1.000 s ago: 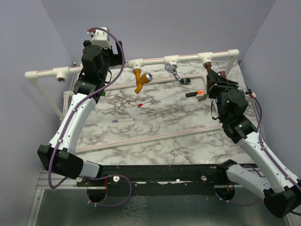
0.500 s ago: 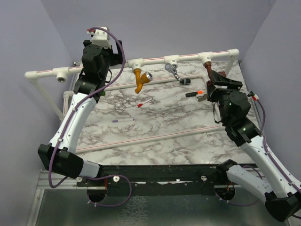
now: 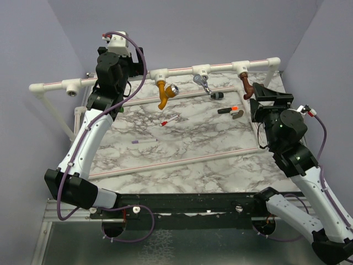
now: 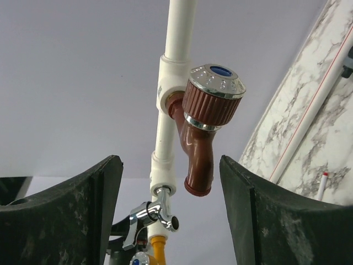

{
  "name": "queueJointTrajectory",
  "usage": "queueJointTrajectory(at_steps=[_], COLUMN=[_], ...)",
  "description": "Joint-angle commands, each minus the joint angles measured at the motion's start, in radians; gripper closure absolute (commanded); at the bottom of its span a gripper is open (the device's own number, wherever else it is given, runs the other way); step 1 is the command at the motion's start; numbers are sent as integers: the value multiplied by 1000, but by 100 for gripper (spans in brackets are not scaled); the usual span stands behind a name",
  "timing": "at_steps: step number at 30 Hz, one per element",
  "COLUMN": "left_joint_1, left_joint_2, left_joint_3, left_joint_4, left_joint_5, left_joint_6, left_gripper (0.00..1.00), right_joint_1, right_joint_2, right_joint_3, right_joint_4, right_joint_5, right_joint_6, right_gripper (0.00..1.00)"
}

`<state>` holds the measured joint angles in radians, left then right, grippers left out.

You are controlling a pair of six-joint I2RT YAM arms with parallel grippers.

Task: Install the water faucets

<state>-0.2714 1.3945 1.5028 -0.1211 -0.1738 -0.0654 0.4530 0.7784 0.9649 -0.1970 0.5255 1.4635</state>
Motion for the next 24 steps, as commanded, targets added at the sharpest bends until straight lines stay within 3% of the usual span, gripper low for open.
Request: queueJointTrajectory(at_steps=[1, 7, 15, 24], left_joint_1=[6, 6, 6, 6], left_joint_2=[57, 56, 55, 55], left_joint_3=[-45, -45, -45, -45], left_joint_4=[-134, -134, -133, -134], left_joint_5=[3, 2, 2, 2], left_joint_6=[-17, -16, -16, -16], left_gripper=[1, 1, 1, 1], right_joint_1=[6, 6, 6, 6], right_joint_2=[-14, -21, -72, -75], right_joint_3=[66, 85, 23, 81], right_joint_4=[-112, -134, 73, 67], right_joint_5=[22, 37, -100, -259], right_joint_6=[-159, -359, -838, -1410], right_gripper=[24, 26, 29, 30])
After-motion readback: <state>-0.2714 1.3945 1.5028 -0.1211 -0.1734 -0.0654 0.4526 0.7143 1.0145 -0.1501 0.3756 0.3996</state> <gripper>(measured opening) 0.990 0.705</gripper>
